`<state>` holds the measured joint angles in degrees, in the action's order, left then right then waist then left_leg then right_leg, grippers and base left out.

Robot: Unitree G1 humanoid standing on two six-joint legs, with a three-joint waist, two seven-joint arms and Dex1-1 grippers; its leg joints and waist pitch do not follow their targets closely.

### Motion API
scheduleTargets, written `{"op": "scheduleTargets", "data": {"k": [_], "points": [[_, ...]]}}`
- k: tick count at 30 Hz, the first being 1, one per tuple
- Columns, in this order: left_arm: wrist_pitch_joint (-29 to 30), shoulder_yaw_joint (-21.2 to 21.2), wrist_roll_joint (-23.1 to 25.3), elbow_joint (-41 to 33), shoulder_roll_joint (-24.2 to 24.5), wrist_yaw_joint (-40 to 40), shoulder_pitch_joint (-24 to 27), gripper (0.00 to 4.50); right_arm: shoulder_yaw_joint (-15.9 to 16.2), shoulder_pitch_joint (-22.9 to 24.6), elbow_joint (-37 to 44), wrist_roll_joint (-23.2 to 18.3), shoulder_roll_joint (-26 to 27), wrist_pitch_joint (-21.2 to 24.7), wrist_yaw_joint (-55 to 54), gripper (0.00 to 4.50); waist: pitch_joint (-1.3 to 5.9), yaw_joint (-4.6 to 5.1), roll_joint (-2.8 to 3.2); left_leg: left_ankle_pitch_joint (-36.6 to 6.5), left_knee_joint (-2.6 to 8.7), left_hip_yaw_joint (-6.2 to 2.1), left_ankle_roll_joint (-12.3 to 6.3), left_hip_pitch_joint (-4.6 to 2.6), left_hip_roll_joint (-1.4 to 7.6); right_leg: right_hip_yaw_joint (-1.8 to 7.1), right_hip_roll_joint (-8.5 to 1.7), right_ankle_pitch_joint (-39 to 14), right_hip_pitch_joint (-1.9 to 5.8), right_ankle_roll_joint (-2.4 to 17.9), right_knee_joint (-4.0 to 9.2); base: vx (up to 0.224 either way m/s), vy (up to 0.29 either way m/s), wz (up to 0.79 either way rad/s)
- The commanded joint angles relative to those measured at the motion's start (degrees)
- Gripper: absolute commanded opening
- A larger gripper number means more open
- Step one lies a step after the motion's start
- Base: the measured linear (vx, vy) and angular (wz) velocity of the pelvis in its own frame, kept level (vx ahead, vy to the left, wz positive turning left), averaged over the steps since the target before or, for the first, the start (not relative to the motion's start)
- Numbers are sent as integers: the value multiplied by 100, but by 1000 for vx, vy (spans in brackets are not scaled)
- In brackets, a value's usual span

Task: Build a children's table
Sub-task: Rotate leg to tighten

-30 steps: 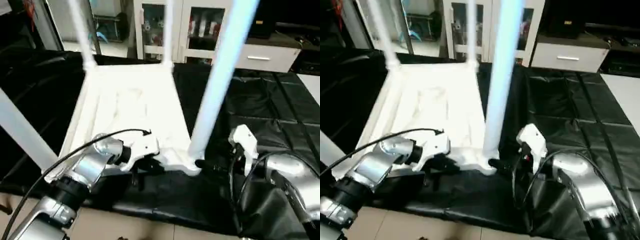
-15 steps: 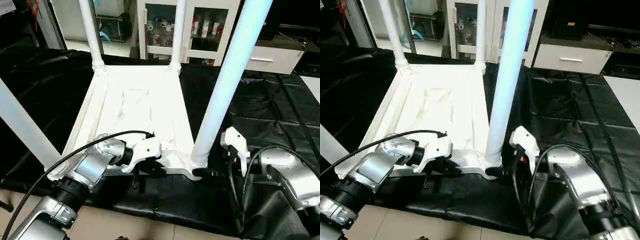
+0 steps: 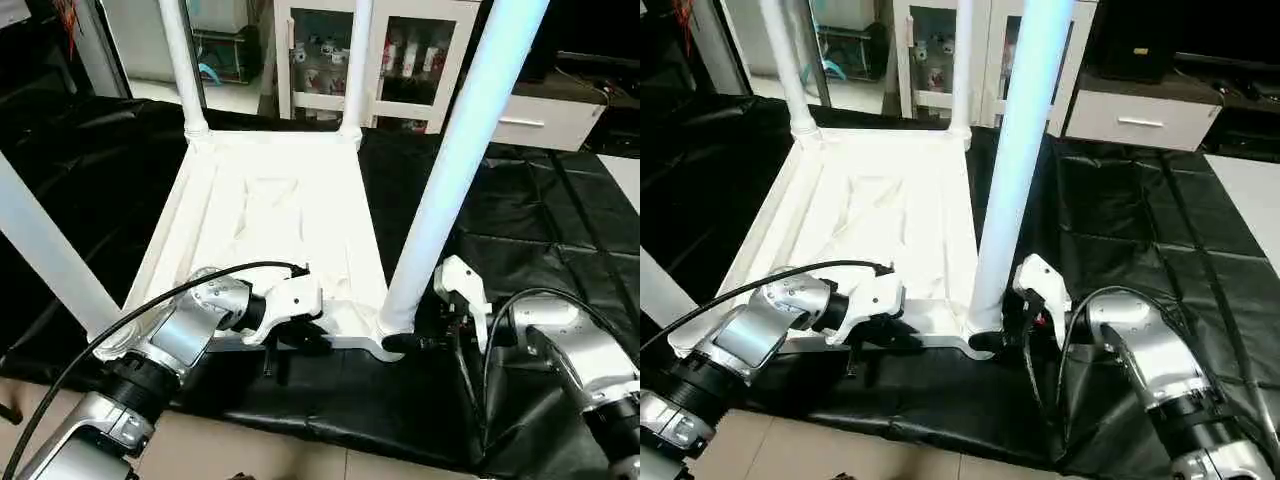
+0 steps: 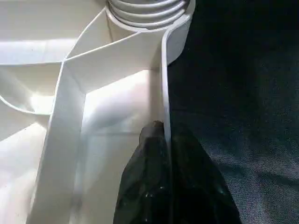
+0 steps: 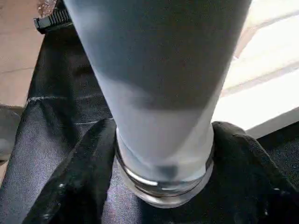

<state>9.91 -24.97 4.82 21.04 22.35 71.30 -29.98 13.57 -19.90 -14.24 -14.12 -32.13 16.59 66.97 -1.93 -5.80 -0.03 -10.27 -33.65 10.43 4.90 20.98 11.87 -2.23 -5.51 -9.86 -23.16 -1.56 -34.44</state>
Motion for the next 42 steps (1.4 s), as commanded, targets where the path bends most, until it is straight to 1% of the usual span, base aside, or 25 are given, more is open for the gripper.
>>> {"op": "scheduleTargets", "data": {"k": [1,2,7,12,13,14,15,16,17,19,21,22,24,25,26,27,29,30,31,34,36,37,39,41,42], "points": [[-127,-236,-63,104,-71,215,112,0,-4,-91,-64,25,-7,-95,45,281,289,19,-152,-1351,410,10,-293,-36,96,137,-196,-1691,210,1125,405,0,0,0],[-130,-239,-59,111,-72,222,111,0,-3,-84,-65,26,-3,-101,44,281,287,16,-134,-1373,412,8,-285,-38,97,138,-200,-1703,208,1126,407,0,0,0],[-141,-255,-45,148,-67,250,103,0,-1,-47,-65,35,27,-122,46,273,295,16,-141,-1390,412,8,-279,-38,95,137,-194,-1635,215,1152,404,0,0,0],[-122,-188,-53,190,-98,148,78,0,-98,30,-62,20,159,-158,-159,273,294,28,-123,-1462,419,7,-247,-38,91,137,-191,-1654,213,1163,413,0,0,0],[-52,-100,-43,252,-176,-55,35,0,-234,53,-171,82,332,-202,-592,273,288,35,-113,-1492,424,3,-239,-32,89,136,-191,-1702,214,1155,416,0,0,0],[24,-30,-42,313,-247,-211,-6,0,-328,65,-258,125,458,-218,-907,272,269,50,-106,-1593,433,13,-192,-42,79,138,-184,-1905,182,1100,452,0,0,0],[92,33,-56,377,-325,-336,-47,0,-404,87,-335,167,577,-232,-1194,272,267,66,-112,-1654,438,3,-150,-37,71,131,-193,-2046,189,1072,461,0,0,0],[106,59,-66,407,-357,-378,-66,0,-429,91,-362,180,622,-228,-1298,272,264,86,-120,-1710,447,-4,-116,-24,59,121,-192,-2220,195,1009,477,0,0,0],[153,141,-106,514,-473,-515,-136,0,-488,109,-426,207,765,-206,-1580,272,263,105,-108,-1818,456,-18,-42,-41,60,116,-196,-2480,184,905,508,0,0,0],[212,272,-146,733,-684,-793,-271,0,-554,129,-501,253,1001,-178,-1999,272,260,150,-115,-2017,465,-46,-25,-43,58,102,-201,-2807,170,768,545,-25,0,-3],[244,367,-70,1058,-901,-1231,-464,0,-621,77,-630,349,1302,-156,-2565,272,240,166,-101,-2102,457,-35,-16,-60,43,100,-187,-2948,123,727,585,0,0,0],[253,398,2,1244,-1006,-1487,-578,0,-646,21,-715,429,1472,-180,-2895,272,257,174,-118,-2112,444,-36,3,-67,36,103,-195,-2969,106,716,587,0,0,0],[245,434,88,1443,-1129,-1806,-717,0,-696,-91,-856,518,1714,-142,-3367,271,266,208,-136,-2001,475,-64,28,-20,30,82,-191,-2809,167,712,563,0,0,0],[258,455,120,1502,-1181,-1958,-767,0,-715,-146,-928,588,1813,-165,-3619,271,261,221,-120,-2095,467,-59,11,-52,30,77,-190,-2921,130,689,594,0,0,0],[324,529,186,1637,-1319,-2362,-886,0,-798,-299,-1128,728,2098,-180,-4306,271,253,241,-91,-2139,462,-58,32,-62,31,89,-195,-2931,100,702,594,0,0,0],[388,585,268,1756,-1424,-2740,-983,0,-878,-413,-1272,874,2362,-205,-4954,271,259,283,-106,-2160,466,-75,85,-44,10,65,-185,-3007,128,683,599,0,0,0],[430,620,322,1830,-1485,-2974,-1039,0,-929,-478,-1357,970,2529,-228,-5360,270,278,300,-90,-2046,492,-94,123,-12,19,65,-198,-2902,159,648,590,0,0,0],[425,628,414,1943,-1533,-3214,-1108,0,-962,-557,-1468,1008,2763,-219,-5706,270,274,304,-57,-2043,487,-85,112,-24,21,81,-187,-2740,126,680,587,0,0,0],[415,683,482,2102,-1598,-3496,-1192,0,-969,-650,-1609,1069,3037,-270,-6103,270,283,316,-59,-2038,488,-75,101,-29,14,94,-179,-2513,126,748,574,0,0,0],[402,721,518,2202,-1637,-3640,-1242,0,-896,-721,-1709,1146,3181,-351,-6243,270,291,320,-62,-1973,487,-66,84,-21,14,102,-165,-2182,146,821,542,0,0,0],[263,746,525,2419,-1685,-3736,-1331,0,-933,-840,-1882,1141,3439,-615,-6360,270,302,306,-73,-1861,477,-50,23,-16,12,116,-170,-1945,151,888,515,0,0,0],[235,749,519,2451,-1692,-3743,-1344,0,-941,-861,-1912,1145,3477,-672,-6380,270,306,299,-66,-1773,474,-46,0,-11,13,117,-173,-1809,168,931,506,0,0,0],[130,742,502,2469,-1656,-3674,-1330,0,-958,-893,-1916,1154,3510,-862,-6372,270,309,278,-104,-1646,465,-29,-60,-13,20,122,-175,-1616,181,989,488,0,0,0],[100,738,498,2459,-1612,-3634,-1306,0,-989,-884,-1871,1139,3488,-967,-6348,270,317,244,-63,-1414,461,-20,-125,-8,21,124,-180,-1363,206,1046,458,0,0,0],[82,743,483,2434,-1571,-3589,-1280,0,-1018,-858,-1785,1095,3442,-1067,-6246,270,318,239,-69,-1382,459,-18,-136,-12,23,125,-176,-1316,209,1051,456,0,0,0]]}}
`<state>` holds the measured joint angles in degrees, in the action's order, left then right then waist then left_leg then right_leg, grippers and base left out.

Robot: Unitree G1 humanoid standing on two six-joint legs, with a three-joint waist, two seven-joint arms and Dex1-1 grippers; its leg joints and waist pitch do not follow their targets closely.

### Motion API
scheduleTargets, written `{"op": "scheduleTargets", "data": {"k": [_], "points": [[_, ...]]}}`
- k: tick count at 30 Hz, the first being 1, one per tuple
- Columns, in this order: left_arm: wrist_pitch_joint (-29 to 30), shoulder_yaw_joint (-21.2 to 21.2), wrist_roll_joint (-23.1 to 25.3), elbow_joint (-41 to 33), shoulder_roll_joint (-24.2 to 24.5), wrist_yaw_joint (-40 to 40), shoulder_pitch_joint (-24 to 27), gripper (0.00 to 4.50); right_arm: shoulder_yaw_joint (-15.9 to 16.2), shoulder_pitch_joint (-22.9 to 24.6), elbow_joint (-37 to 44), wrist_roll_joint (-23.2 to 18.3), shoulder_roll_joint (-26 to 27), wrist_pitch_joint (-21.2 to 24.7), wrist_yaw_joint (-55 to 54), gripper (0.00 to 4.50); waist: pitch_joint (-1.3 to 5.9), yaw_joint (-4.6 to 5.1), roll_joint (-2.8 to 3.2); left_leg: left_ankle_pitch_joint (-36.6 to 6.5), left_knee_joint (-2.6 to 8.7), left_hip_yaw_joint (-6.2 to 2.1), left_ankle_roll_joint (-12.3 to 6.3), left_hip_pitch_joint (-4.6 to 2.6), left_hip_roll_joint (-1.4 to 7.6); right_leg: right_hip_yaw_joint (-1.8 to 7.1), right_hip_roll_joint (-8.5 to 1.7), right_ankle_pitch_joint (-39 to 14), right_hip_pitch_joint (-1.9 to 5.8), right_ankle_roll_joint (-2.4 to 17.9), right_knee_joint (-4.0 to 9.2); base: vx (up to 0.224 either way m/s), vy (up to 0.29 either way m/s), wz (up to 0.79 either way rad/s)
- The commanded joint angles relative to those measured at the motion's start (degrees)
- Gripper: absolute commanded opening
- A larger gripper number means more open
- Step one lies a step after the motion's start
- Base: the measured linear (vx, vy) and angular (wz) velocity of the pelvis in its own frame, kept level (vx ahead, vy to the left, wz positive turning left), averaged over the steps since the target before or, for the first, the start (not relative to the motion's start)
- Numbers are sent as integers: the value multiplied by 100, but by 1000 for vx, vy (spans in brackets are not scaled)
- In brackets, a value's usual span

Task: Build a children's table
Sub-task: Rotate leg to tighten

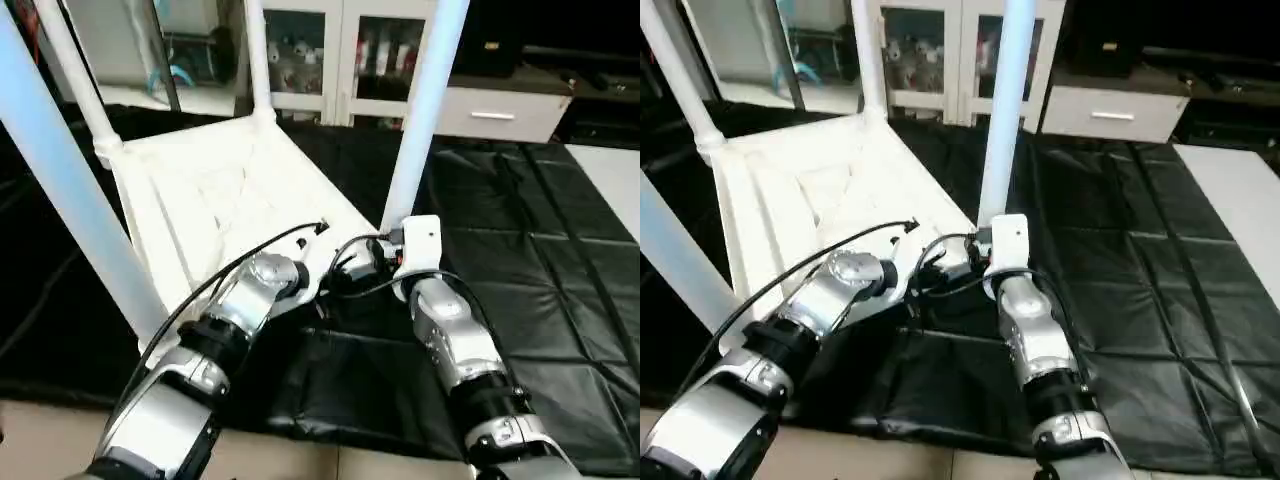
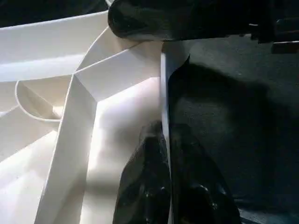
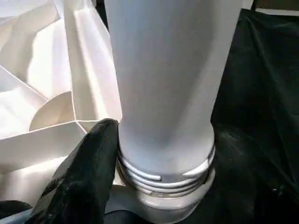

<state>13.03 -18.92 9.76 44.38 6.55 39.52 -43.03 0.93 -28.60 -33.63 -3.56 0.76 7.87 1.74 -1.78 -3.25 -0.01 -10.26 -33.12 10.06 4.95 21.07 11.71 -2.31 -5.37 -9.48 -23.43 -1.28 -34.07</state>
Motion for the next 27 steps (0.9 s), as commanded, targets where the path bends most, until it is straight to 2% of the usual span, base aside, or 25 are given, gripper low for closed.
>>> {"op": "scheduleTargets", "data": {"k": [1,3,4,6,9,10,12,13,14,15,17,19,20,24,25,27], "points": [[-272,128,-33,44,58,-296,56,0,190,40,267,-26,97,-232,360,340,305,-17,-76,-1342,406,19,-148,-12,39,134,-188,-1299,247,1033,407,0,0,0],[-278,127,-50,-16,112,-189,90,0,143,66,381,-69,18,-236,412,340,298,-27,-71,-1341,408,26,-163,-6,37,132,-183,-1283,256,1045,407,0,0,0],[-282,124,-59,-56,155,-107,114,0,113,83,457,-96,-42,-225,453,360,295,-22,-48,-1357,417,21,-154,6,38,134,-183,-1317,271,1015,414,0,0,0],[-320,94,-121,-276,451,427,267,0,-65,187,862,-264,-441,12,794,375,300,-12,-53,-1323,418,10,-158,13,39,130,-176,-1286,291,992,404,0,0,0],[-317,84,-154,-373,604,673,334,0,-128,239,1021,-353,-662,169,1035,406,293,8,-33,-1353,408,32,-185,-14,52,143,-165,-1249,245,1083,406,0,0,0],[-423,56,-170,-443,737,884,384,0,-156,288,1144,-444,-846,283,1294,418,304,-4,-40,-1314,405,25,-186,-5,49,140,-171,-1217,271,1103,392,0,0,0],[-432,23,-211,-536,883,1154,447,0,-128,360,1295,-576,-1071,444,1722,426,297,-10,-32,-1276,401,34,-229,-10,57,144,-158,-1070,266,1156,384,0,0,0],[-561,-52,-217,-624,1044,1430,507,0,-76,450,1462,-717,-1291,582,2174,439,301,-35,-19,-1245,399,30,-250,-18,69,142,-167,-974,274,1193,371,0,0,0],[-561,-52,-217,-624,1044,1430,507,0,-76,450,1462,-717,-1291,582,2174,439,297,-42,-22,-1250,398,30,-260,-11,72,143,-162,-939,280,1202,368,0,0,0],[-474,-170,-400,-905,1314,2166,668,0,135,675,1764,-910,-1788,779,3188,445,301,-42,0,-1280,402,29,-268,-20,81,141,-163,-852,284,1259,357,0,0,0],[-535,-263,-477,-1033,1444,2536,736,0,321,830,1913,-903,-2129,746,3772,445,299,-58,12,-1252,388,35,-307,-20,98,150,-159,-628,278,1323,330,0,0,0],[-571,-309,-499,-1087,1496,2678,755,0,398,896,1995,-913,-2302,753,4029,445,308,-84,-7,-1178,371,53,-342,-40,98,150,-162,-449,273,1440,305,0,0,0],[-586,-326,-537,-1109,1527,2815,761,0,475,962,2091,-996,-2482,783,4380,445,304,-105,-51,-1173,372,52,-355,-27,97,145,-172,-533,290,1453,304,0,0,0],[-513,-305,-665,-1264,1564,3115,803,0,676,1066,2280,-1139,-2863,880,5136,445,290,-161,-66,-1247,381,55,-315,-41,115,153,-191,-805,284,1404,325,0,0,0],[-481,-322,-691,-1323,1582,3184,821,0,726,1067,2298,-1158,-2920,899,5258,445,289,-163,-94,-1241,376,59,-314,-37,115,156,-196,-813,278,1407,320,0,0,0],[-388,-358,-750,-1436,1624,3316,863,0,851,1063,2295,-1145,-3040,916,5486,445,285,-164,-89,-1242,377,57,-301,-39,114,153,-197,-880,271,1405,319,0,0,0]]}}
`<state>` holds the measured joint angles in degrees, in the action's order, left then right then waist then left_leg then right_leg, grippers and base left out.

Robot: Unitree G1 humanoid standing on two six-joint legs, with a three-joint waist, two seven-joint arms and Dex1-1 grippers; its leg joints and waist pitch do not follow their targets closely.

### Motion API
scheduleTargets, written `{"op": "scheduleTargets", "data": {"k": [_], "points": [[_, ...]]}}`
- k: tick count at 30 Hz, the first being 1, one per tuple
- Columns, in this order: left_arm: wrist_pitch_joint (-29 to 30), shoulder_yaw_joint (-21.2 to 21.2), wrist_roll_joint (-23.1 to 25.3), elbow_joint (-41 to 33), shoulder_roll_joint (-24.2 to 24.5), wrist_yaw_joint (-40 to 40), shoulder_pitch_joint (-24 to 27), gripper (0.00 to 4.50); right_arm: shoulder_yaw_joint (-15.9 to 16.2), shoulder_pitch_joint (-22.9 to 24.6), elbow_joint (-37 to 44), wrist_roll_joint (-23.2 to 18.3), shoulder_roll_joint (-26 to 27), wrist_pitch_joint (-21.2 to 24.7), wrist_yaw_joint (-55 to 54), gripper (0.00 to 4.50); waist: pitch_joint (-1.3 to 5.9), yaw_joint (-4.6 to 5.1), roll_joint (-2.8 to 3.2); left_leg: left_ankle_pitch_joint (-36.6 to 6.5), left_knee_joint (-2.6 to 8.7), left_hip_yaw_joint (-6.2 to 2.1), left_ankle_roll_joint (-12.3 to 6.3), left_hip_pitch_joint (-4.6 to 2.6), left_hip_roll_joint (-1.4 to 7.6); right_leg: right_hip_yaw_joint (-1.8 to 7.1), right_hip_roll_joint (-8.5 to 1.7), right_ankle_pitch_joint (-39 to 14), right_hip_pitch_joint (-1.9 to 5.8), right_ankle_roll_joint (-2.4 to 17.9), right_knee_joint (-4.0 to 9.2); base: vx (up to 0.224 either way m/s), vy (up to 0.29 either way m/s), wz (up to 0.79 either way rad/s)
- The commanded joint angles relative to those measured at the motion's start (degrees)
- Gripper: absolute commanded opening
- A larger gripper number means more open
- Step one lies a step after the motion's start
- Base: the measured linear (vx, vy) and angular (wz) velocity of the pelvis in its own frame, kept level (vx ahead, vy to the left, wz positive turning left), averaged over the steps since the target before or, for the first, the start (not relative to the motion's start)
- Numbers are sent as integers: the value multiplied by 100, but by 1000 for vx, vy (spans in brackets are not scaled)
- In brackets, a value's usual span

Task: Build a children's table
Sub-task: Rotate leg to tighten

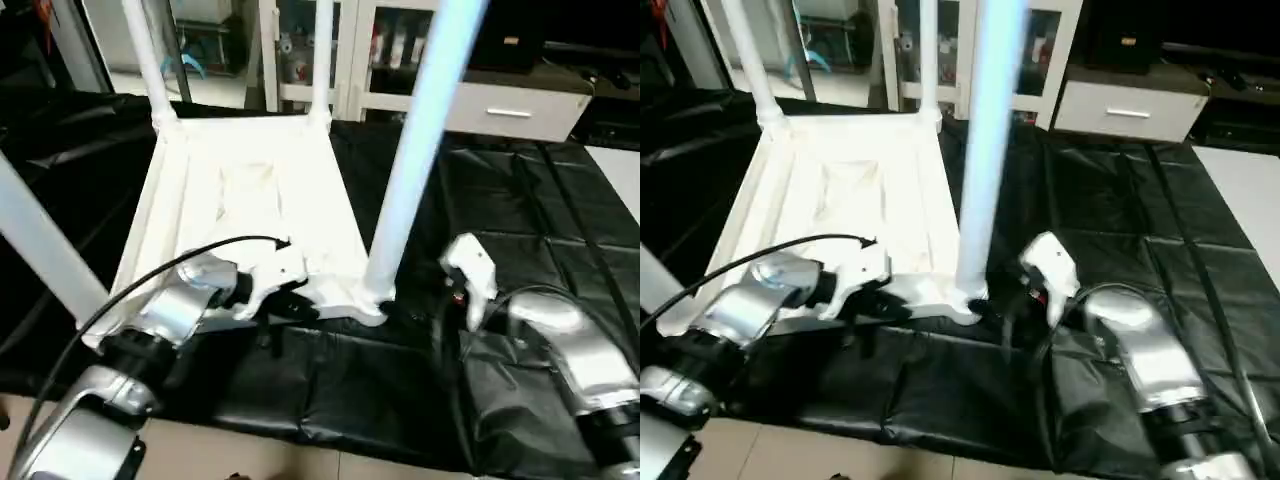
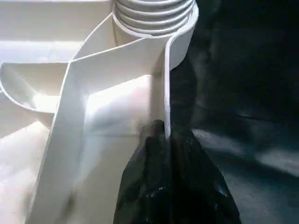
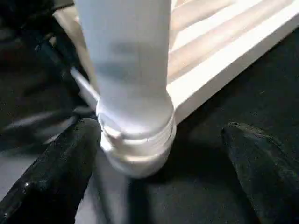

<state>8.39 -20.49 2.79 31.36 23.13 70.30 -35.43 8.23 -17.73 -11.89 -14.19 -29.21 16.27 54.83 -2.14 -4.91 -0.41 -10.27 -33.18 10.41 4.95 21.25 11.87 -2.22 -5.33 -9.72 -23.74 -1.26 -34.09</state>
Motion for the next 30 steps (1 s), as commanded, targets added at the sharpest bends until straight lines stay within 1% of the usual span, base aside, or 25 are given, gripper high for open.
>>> {"op": "scheduleTargets", "data": {"k": [1,3,5,6,8,9,10,13,14,19,20,21,22,23,24,26,27,28,30], "points": [[56,-217,-47,-140,-36,266,110,0,206,-71,-5,38,-79,-21,258,445,324,-5,-21,-1238,378,20,-296,-62,98,146,-204,-843,300,1414,319,0,0,0],[51,-226,-43,-146,-54,268,112,0,232,-132,-124,98,-57,-84,277,445,332,-6,-46,-1191,370,22,-291,-63,97,142,-199,-742,298,1454,309,0,0,0],[55,-230,-43,-150,-65,275,110,0,235,-166,-178,105,-45,-104,297,445,334,-19,-47,-1166,364,26,-297,-69,97,142,-198,-700,298,1473,306,0,0,0],[77,-261,-37,-205,-72,315,120,0,208,-258,-284,98,29,-154,288,445,335,-24,-50,-1154,364,26,-302,-68,97,140,-199,-675,297,1497,301,0,0,0],[89,-284,-36,-288,-72,344,153,0,200,-330,-374,117,98,-219,303,445,340,-22,-62,-1067,360,21,-318,-61,100,135,-199,-555,304,1532,274,0,0,0],[89,-284,-36,-288,-72,344,153,0,200,-330,-374,117,98,-219,303,445,340,-22,-62,-1067,360,21,-318,-61,100,135,-199,-555,304,1532,274,0,0,0],[124,-317,-42,-364,-65,396,194,0,202,-398,-481,118,150,-268,339,445,343,-33,-21,-1029,351,25,-333,-77,99,139,-198,-466,300,1555,268,0,0,0],[167,-363,-46,-417,-65,460,217,0,234,-481,-612,141,180,-323,372,445,346,-33,-34,-998,348,30,-345,-71,95,134,-188,-364,309,1594,261,0,0,0],[170,-394,-39,-429,-69,491,216,0,272,-530,-681,163,180,-359,429,445,348,-34,-54,-1014,346,32,-346,-68,93,131,-190,-387,318,1598,260,0,0,0],[164,-415,-21,-426,-83,468,198,0,394,-614,-816,232,152,-432,649,445,332,-43,-46,-1230,361,26,-274,-84,102,134,-199,-726,307,1538,289,0,0,0],[175,-416,-18,-441,-79,462,202,0,413,-637,-873,261,150,-471,687,429,337,-46,-42,-1215,359,25,-261,-84,104,134,-201,-701,305,1541,285,0,0,0],[175,-416,-18,-441,-79,462,202,0,413,-637,-873,261,150,-471,687,429,337,-42,-45,-1213,358,24,-260,-78,102,134,-200,-686,309,1542,283,0,0,0],[187,-416,-12,-439,-78,467,203,0,425,-673,-934,269,160,-489,731,416,341,-43,-30,-1191,354,25,-266,-80,98,133,-192,-607,312,1551,279,0,0,0],[196,-415,-12,-437,-80,472,203,0,432,-688,-960,270,164,-495,757,416,341,-43,-30,-1191,354,25,-266,-80,98,133,-192,-607,312,1551,279,0,0,0],[208,-429,4,-424,-82,475,199,0,447,-728,-1044,273,180,-522,819,395,347,-50,6,-1150,350,16,-275,-74,93,127,-194,-523,320,1581,260,0,0,0],[213,-440,8,-424,-78,482,200,0,464,-743,-1083,276,182,-543,864,390,347,-38,-13,-1178,346,21,-279,-74,92,124,-186,-502,321,1603,266,0,0,0],[217,-447,10,-429,-73,487,203,0,481,-760,-1125,288,186,-570,889,382,348,-43,-8,-1188,344,22,-278,-78,94,123,-190,-504,319,1610,266,0,0,0],[230,-459,1,-459,-44,517,215,0,505,-790,-1188,301,195,-598,957,359,348,-45,-16,-1204,344,23,-280,-79,96,123,-190,-498,318,1624,265,0,0,0],[239,-466,-8,-488,-15,544,227,0,513,-809,-1228,306,207,-611,999,351,350,-48,-16,-1158,343,20,-292,-74,98,123,-188,-427,325,1642,254,0,0,0]]}}
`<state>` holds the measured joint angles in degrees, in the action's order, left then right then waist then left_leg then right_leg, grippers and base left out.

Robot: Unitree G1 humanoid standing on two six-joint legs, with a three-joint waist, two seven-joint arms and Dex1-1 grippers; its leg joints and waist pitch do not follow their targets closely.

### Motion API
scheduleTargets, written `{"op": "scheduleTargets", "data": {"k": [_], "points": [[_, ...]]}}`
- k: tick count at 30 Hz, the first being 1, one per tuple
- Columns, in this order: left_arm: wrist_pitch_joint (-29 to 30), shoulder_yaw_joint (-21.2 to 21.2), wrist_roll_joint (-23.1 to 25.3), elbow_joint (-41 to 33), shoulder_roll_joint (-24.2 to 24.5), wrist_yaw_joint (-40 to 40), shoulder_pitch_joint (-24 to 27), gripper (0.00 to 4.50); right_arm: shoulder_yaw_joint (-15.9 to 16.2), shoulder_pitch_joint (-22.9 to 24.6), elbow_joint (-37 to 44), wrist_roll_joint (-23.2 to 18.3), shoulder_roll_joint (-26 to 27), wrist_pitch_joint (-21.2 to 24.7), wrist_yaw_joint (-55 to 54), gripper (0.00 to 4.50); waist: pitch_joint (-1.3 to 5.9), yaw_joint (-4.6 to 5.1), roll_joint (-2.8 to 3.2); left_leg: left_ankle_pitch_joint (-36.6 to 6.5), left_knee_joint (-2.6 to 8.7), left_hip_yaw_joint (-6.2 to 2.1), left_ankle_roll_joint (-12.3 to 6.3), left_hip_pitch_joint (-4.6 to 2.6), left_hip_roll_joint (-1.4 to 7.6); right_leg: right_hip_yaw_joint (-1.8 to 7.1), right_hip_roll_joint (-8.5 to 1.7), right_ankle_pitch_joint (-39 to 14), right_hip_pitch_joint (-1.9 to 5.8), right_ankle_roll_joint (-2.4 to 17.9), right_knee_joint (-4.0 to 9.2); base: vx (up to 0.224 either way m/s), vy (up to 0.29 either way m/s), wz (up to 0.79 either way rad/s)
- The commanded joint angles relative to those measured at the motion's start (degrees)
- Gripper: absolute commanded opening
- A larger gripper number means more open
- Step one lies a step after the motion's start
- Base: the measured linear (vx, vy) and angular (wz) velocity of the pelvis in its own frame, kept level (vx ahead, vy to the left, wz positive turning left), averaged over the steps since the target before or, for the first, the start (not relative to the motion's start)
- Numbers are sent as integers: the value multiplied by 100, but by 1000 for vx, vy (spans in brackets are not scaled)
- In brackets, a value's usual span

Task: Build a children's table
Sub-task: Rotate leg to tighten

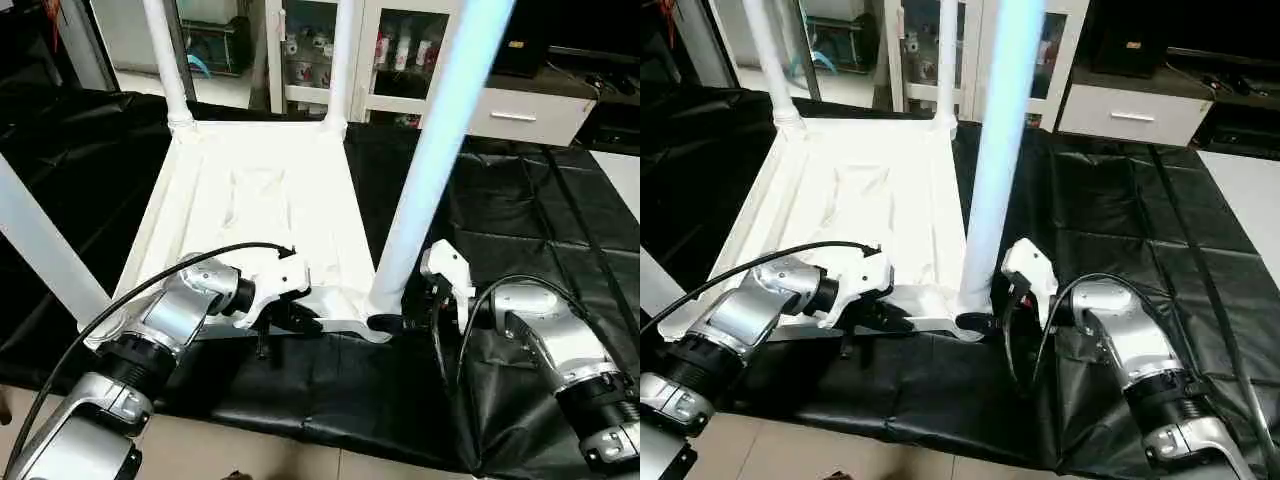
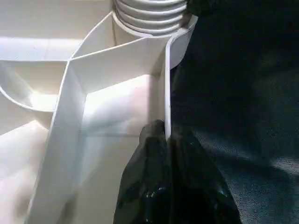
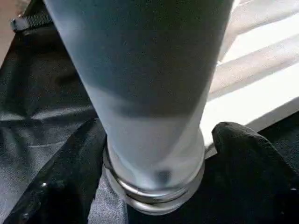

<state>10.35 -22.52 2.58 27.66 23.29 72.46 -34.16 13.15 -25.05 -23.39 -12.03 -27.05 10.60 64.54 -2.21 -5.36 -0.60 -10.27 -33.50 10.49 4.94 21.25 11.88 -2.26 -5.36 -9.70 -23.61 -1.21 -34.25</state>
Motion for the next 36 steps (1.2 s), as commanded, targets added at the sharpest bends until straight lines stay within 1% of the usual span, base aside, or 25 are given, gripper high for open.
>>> {"op": "scheduleTargets", "data": {"k": [1,3,5,6,8,12,13,16,18,19,20,21,22,23,24,25,26,27,29,30,31,33,34,35,36], "points": [[43,-266,14,-126,-21,334,107,0,24,-83,-88,92,-3,-49,38,344,362,-3,-1,-1108,369,12,-308,-71,94,126,-182,-358,318,1652,257,0,0,0],[29,-288,31,-161,23,353,148,0,60,-100,-111,114,19,-61,94,316,365,-1,0,-1080,366,12,-333,-68,94,122,-185,-321,319,1671,252,0,0,0],[36,-290,29,-170,29,356,161,0,101,-110,-143,130,17,-68,156,308,362,0,1,-1100,366,13,-332,-70,94,122,-185,-377,319,1669,259,0,0,0],[40,-289,27,-170,30,359,164,0,119,-113,-158,132,15,-64,190,300,355,3,30,-1167,371,15,-314,-76,98,124,-180,-415,309,1666,269,0,0,0],[71,-293,19,-157,15,375,144,0,169,-148,-230,165,-9,-114,259,284,349,10,47,-1350,381,11,-241,-84,99,124,-180,-573,304,1659,286,0,0,0],[66,-331,36,-131,16,394,113,0,146,-198,-269,193,-2,-126,316,272,334,14,41,-1548,400,2,-163,-94,99,128,-183,-835,300,1601,310,0,0,0],[74,-334,36,-139,16,392,115,0,126,-221,-293,198,22,-133,290,272,339,17,52,-1557,402,-3,-145,-100,101,128,-185,-836,300,1595,310,0,0,0],[77,-325,35,-138,3,372,120,0,84,-264,-364,231,93,-167,150,270,346,25,48,-1494,399,-8,-144,-92,96,125,-179,-727,306,1613,297,0,0,0],[104,-277,16,-100,-58,284,111,0,7,-299,-481,289,191,-161,-158,269,335,40,62,-1548,406,-10,-126,-90,93,126,-179,-774,299,1614,307,0,0,0],[150,-241,28,-49,-130,142,86,0,-85,-332,-640,369,286,-192,-552,269,325,53,57,-1665,417,-11,-94,-90,86,125,-181,-950,297,1582,326,0,0,0],[145,-209,44,9,-182,25,63,0,-171,-342,-721,378,370,-154,-824,269,324,61,27,-1704,422,-13,-76,-91,86,124,-186,-1047,298,1552,335,0,0,0],[141,-188,55,47,-216,-52,46,0,-232,-351,-775,380,426,-124,-996,269,307,79,42,-1836,437,-23,-27,-98,77,126,-192,-1336,283,1479,369,0,0,0],[125,-123,71,148,-280,-231,9,0,-323,-350,-824,361,518,-47,-1244,269,298,111,21,-1938,446,-35,20,-85,66,121,-192,-1629,288,1369,393,0,0,0],[115,-78,79,214,-321,-349,-15,0,-381,-348,-853,353,577,1,-1385,269,292,127,27,-2056,454,-50,58,-97,66,116,-200,-1909,272,1265,426,0,0,0],[129,-10,80,304,-378,-509,-54,0,-458,-332,-871,337,671,64,-1593,268,292,142,22,-2101,455,-54,70,-103,63,113,-202,-2023,261,1220,441,0,0,0],[113,65,107,420,-444,-738,-108,0,-538,-310,-893,345,794,124,-1876,268,287,178,-25,-2145,454,-56,62,-95,59,111,-199,-2214,250,1135,463,0,0,0],[113,65,107,420,-444,-738,-108,0,-538,-310,-893,345,794,124,-1876,268,284,191,-2,-2174,457,-65,75,-96,56,110,-202,-2337,234,1085,475,0,0,0],[129,140,161,582,-528,-1020,-194,0,-682,-294,-951,347,1036,210,-2394,268,284,191,-2,-2174,457,-65,75,-96,56,110,-202,-2337,234,1085,475,0,0,0],[152,190,216,707,-604,-1241,-263,0,-813,-314,-1047,349,1266,275,-2899,268,285,227,10,-2201,466,-88,120,-82,43,95,-208,-2522,229,976,496,0,0,0],[161,201,226,731,-621,-1289,-278,0,-838,-324,-1071,350,1310,290,-3004,268,278,252,23,-2238,475,-93,129,-71,40,89,-198,-2590,217,928,511,0,0,0],[164,217,278,827,-695,-1462,-339,0,-884,-365,-1160,426,1472,312,-3447,268,281,263,5,-2283,472,-104,137,-81,42,77,-204,-2696,211,888,526,0,0,0],[172,275,361,999,-836,-1794,-445,0,-962,-429,-1297,523,1728,332,-4108,268,278,307,12,-2331,473,-115,174,-81,30,72,-203,-2800,187,855,538,0,0,0],[184,338,439,1164,-990,-2158,-560,0,-1048,-498,-1451,615,2034,317,-4835,268,279,319,2,-2299,474,-114,181,-68,29,76,-203,-2785,189,842,538,0,0,0],[184,338,439,1164,-990,-2158,-560,0,-1048,-498,-1451,615,2034,317,-4835,268,284,330,21,-2289,477,-118,227,-82,25,81,-207,-2775,169,831,538,0,0,0],[213,424,481,1367,-1159,-2581,-695,0,-1142,-599,-1650,714,2419,227,-5639,268,292,337,20,-2267,478,-121,239,-66,25,80,-201,-2721,180,827,526,0,0,0]]}}
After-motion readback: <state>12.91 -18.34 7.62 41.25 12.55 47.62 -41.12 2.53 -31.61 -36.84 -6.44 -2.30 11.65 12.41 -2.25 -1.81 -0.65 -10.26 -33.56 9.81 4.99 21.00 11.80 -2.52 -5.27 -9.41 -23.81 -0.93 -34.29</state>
